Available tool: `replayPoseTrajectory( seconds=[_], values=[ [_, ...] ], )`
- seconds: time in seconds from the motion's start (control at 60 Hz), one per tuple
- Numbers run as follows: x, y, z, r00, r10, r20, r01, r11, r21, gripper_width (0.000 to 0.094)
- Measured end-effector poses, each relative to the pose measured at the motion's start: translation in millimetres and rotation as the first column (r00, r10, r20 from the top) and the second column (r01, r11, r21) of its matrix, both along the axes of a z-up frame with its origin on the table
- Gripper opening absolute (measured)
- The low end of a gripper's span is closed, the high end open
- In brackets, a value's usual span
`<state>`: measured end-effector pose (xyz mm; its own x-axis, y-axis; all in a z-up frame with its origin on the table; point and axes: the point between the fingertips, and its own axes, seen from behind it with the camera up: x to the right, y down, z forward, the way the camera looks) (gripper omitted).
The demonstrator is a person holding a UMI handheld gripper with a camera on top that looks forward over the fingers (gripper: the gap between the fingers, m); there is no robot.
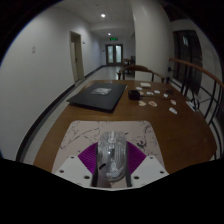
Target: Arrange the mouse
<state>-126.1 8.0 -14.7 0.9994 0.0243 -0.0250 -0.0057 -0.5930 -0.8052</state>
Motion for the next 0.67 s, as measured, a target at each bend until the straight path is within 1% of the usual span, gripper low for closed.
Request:
replayPoseTrajectory(
  seconds=[0.083,0.15,0.2,0.25,0.3,0.483,0.667],
  values=[
    [0,-3,2,0.998,0.023,0.050,-0.022,1.000,-0.007,0.0485],
    [0,-7,1,0.995,0.075,0.069,-0.073,0.997,-0.038,0.0553],
    [-5,-15,7,0.992,0.124,0.034,-0.122,0.991,-0.051,0.0720],
    [-11,-26,17,0.986,0.165,-0.011,-0.166,0.985,-0.040,0.0887],
    [-9,-39,30,0.980,0.200,-0.023,-0.200,0.979,-0.022,0.0840],
    [31,-102,65,0.968,0.244,-0.050,-0.244,0.970,0.002,0.0844],
    [93,-152,73,0.963,0.267,-0.028,-0.266,0.964,0.018,0.0852]
  ],
)
